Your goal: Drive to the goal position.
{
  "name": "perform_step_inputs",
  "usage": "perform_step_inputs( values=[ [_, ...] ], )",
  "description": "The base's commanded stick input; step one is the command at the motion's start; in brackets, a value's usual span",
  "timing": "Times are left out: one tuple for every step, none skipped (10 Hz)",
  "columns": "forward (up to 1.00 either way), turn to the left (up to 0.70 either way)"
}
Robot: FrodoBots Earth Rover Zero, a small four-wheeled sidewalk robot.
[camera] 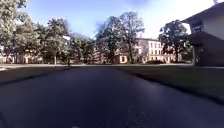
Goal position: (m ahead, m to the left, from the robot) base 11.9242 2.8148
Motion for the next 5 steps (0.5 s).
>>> perform_step_inputs(
  values=[
    [0.50,0.00],
    [0.50,0.00],
    [0.50,0.00],
    [0.50,0.00],
    [0.50,0.00]
  ],
)
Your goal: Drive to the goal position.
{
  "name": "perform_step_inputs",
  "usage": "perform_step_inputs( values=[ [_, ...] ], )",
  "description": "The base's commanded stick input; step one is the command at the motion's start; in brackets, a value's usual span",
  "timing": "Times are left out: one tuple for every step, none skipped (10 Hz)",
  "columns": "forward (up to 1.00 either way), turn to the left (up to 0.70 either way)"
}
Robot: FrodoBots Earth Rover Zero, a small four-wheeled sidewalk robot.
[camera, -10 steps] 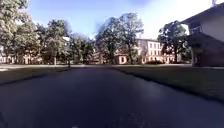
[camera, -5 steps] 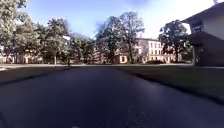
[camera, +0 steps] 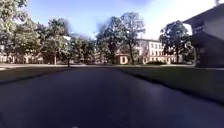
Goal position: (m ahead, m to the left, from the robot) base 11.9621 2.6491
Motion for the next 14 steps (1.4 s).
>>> perform_step_inputs(
  values=[
    [0.50,0.00],
    [0.50,0.00],
    [0.50,0.00],
    [0.50,0.00],
    [0.50,0.00],
    [0.50,0.00],
    [0.50,0.00],
    [0.50,0.00],
    [0.50,0.00],
    [0.50,0.00],
    [0.50,0.00],
    [0.50,0.00],
    [0.50,0.00],
    [0.50,0.00]
  ],
)
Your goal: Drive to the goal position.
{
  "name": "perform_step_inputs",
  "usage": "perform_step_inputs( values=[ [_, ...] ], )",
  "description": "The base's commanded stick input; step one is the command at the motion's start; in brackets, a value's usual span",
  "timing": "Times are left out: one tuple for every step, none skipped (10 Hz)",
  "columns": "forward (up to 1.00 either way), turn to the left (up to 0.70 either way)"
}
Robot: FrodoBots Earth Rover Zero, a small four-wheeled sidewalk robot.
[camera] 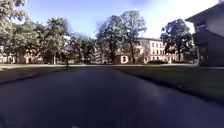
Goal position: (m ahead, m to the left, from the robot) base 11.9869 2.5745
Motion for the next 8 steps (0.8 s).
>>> perform_step_inputs(
  values=[
    [0.50,0.00],
    [0.50,0.00],
    [0.50,0.00],
    [0.50,0.00],
    [0.50,0.00],
    [0.50,0.00],
    [0.50,0.00],
    [0.50,0.00]
  ],
)
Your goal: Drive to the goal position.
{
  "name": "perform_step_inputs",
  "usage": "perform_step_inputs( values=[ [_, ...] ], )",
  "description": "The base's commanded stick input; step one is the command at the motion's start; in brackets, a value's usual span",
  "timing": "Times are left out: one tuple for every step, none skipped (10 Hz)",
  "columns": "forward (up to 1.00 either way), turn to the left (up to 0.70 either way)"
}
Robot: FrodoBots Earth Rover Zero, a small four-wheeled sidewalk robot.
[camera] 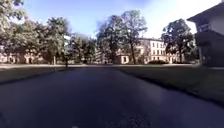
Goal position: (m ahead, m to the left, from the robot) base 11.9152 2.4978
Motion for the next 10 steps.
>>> perform_step_inputs(
  values=[
    [0.50,0.00],
    [0.50,0.00],
    [0.50,0.00],
    [0.50,0.00],
    [0.50,0.27],
    [0.50,0.46],
    [0.50,0.50],
    [0.50,0.50],
    [0.50,0.50],
    [0.50,0.50]
  ],
)
